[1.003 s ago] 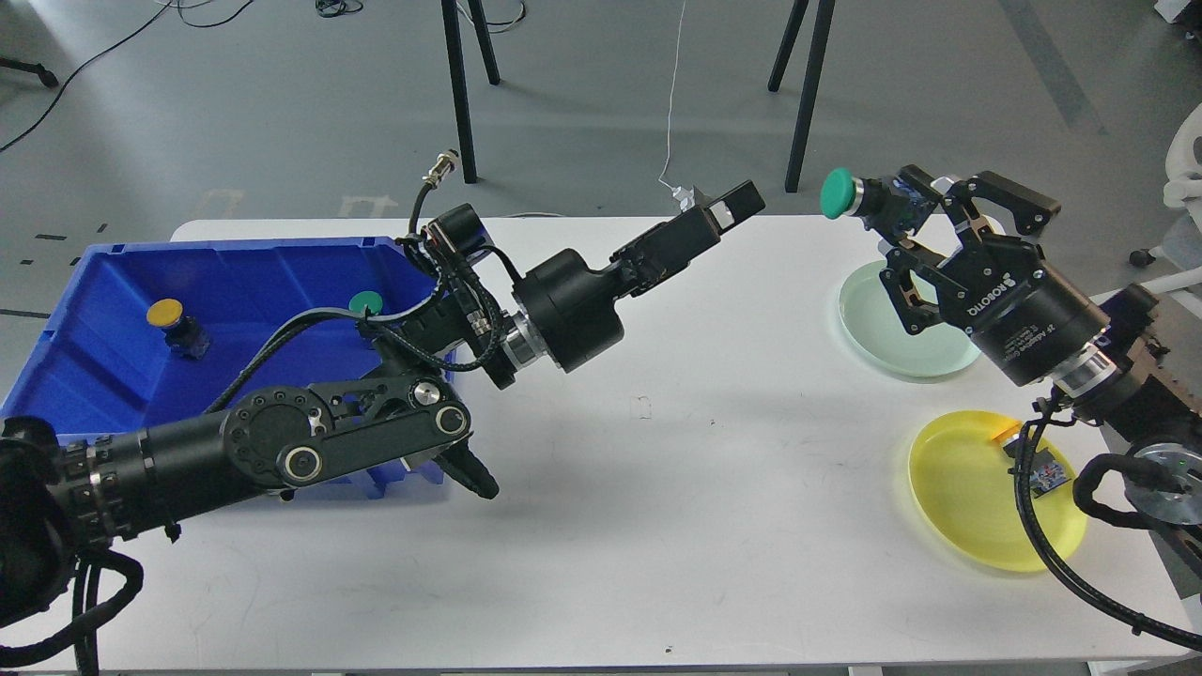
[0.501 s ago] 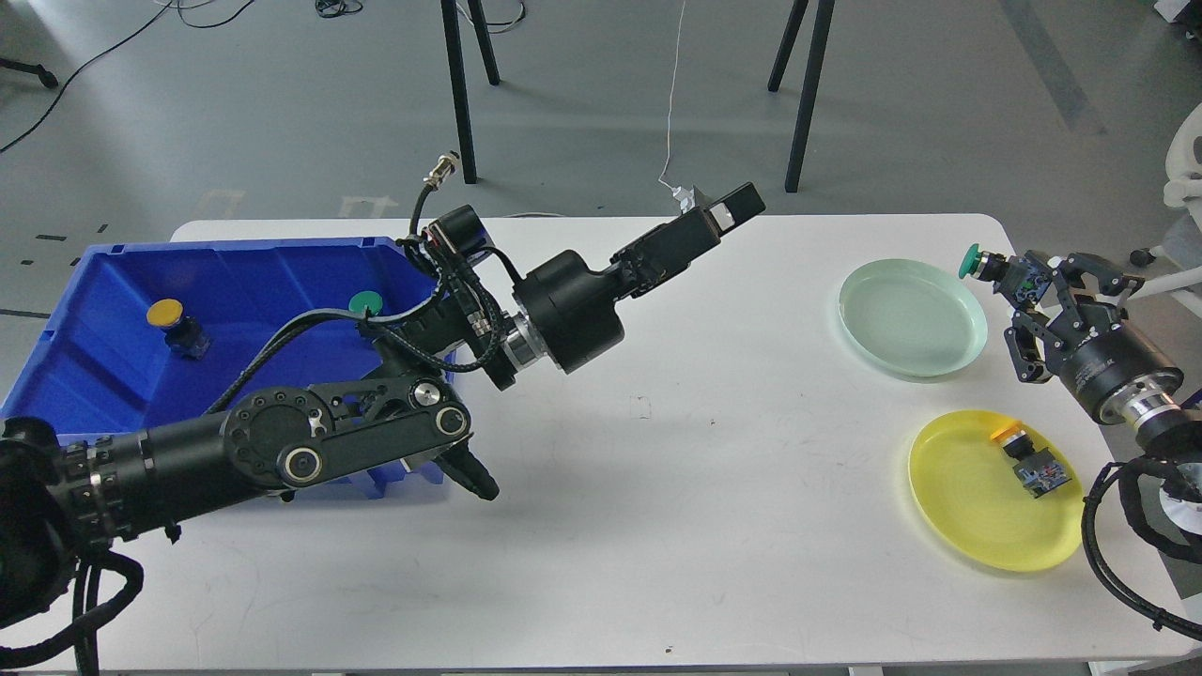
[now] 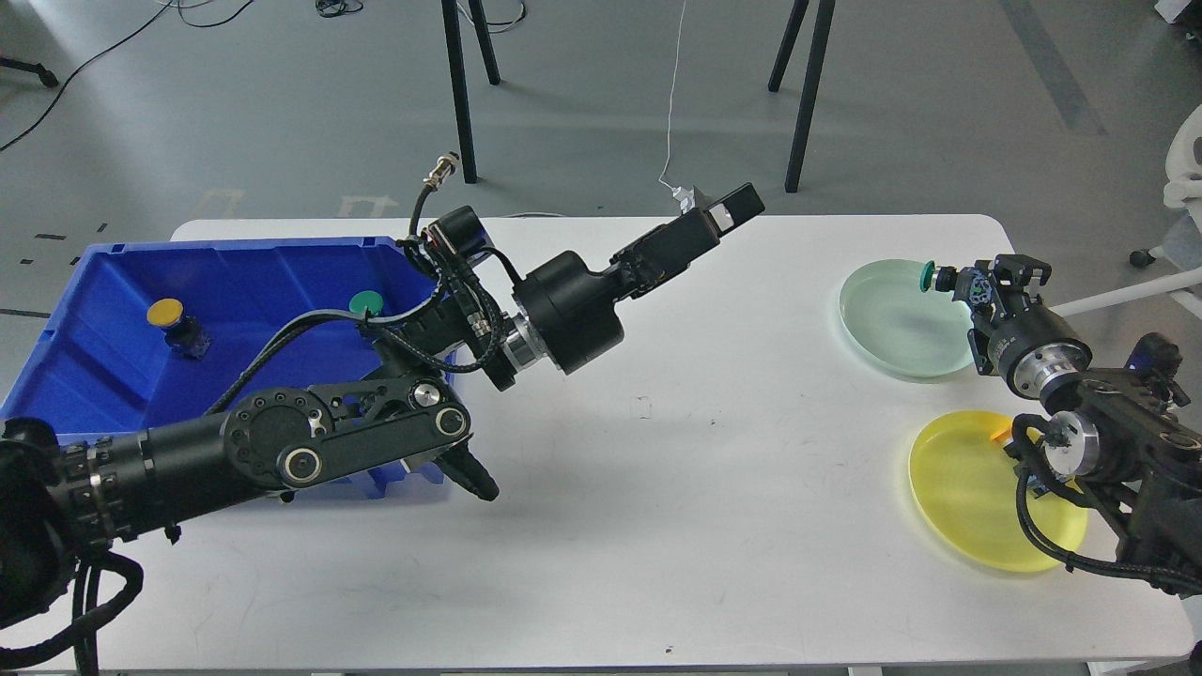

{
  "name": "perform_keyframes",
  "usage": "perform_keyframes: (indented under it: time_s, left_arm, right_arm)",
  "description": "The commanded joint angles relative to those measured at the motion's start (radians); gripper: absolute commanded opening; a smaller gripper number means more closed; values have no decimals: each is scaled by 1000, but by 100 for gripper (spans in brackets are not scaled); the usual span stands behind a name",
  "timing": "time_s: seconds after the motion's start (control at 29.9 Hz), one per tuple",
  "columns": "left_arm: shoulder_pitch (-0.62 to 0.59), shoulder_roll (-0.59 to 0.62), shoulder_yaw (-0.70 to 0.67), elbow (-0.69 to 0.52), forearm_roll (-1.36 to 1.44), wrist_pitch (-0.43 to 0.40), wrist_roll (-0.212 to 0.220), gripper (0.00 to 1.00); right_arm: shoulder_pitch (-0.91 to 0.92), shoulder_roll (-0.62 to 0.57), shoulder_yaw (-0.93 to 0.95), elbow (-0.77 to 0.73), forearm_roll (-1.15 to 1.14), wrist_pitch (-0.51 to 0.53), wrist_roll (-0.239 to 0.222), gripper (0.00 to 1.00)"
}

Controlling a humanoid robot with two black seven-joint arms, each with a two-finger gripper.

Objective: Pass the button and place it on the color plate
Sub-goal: 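Lower the button onto the pale green plate and open the right gripper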

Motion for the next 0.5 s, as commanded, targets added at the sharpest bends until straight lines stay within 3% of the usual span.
perform_keyframes:
  time_s: [0.0,0.27,0.47]
  left_arm:
    - [0,0,-1,0,0,0,0,79]
    - [2,0,-1,0,0,2,0,79]
    - [2,0,-1,0,0,2,0,79]
  right_arm:
    - [25,42,-23,-67,0,-2,-12,6]
    - [41,87,-40,-132,5,1,-24,9]
    - [40,89,-41,-132,6,1,-24,23]
